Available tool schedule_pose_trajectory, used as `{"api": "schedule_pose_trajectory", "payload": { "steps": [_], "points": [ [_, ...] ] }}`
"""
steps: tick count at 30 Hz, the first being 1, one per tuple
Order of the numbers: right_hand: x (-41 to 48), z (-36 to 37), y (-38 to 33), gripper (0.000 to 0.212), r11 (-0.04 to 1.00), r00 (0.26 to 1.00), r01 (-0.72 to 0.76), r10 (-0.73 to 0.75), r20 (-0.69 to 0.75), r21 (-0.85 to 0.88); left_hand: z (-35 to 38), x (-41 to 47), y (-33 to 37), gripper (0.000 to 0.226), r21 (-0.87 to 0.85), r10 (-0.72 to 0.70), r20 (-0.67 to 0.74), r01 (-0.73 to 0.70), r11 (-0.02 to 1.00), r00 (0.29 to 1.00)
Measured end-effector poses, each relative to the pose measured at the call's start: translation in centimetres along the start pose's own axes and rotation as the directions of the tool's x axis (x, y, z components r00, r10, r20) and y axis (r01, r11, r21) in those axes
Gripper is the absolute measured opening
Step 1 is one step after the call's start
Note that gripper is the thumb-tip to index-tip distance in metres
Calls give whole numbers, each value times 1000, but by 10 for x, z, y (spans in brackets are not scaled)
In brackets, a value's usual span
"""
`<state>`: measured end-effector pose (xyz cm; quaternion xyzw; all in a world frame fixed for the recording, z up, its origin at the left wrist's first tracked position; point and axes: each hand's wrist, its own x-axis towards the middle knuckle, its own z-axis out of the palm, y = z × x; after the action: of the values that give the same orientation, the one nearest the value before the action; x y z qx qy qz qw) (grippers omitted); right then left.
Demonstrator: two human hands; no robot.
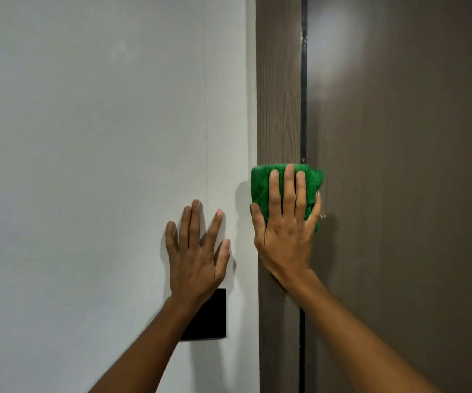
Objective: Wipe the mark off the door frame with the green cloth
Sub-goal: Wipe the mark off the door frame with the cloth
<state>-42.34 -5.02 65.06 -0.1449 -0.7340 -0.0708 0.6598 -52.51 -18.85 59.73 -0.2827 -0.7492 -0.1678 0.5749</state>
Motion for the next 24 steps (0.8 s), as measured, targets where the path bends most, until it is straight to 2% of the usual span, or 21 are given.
{"api": "schedule_pose_trajectory", "payload": {
  "steps": [3,8,12,14,16,18,21,24],
  "points": [
    [-40,-8,6,72,1000,991,27,-28,134,9,-6,1,3,65,-45,-24,22,25,999,999],
    [-80,-40,11,87,999,919,51,-55,390,19,-39,-1,19,56,-197,-63,123,86,977,990],
    [-120,-66,9,78,997,799,-5,-39,600,72,-58,-24,37,50,-390,9,192,68,918,981],
    [-133,-75,12,75,996,712,-12,-58,700,94,-61,-37,45,49,-355,45,220,37,934,974],
    [-129,-84,16,77,995,673,-9,-64,737,95,-61,-48,49,45,-334,53,235,29,942,970],
    [-116,-91,18,79,994,708,-42,-44,705,104,-61,-54,53,42,-338,15,267,79,938,964],
    [-103,-94,20,69,988,807,-123,44,589,94,-66,-58,63,36,-375,-21,312,143,916,950],
    [-104,-91,30,75,973,813,-231,178,555,27,-71,-63,71,26,-465,-2,330,164,870,944]
  ]
}}
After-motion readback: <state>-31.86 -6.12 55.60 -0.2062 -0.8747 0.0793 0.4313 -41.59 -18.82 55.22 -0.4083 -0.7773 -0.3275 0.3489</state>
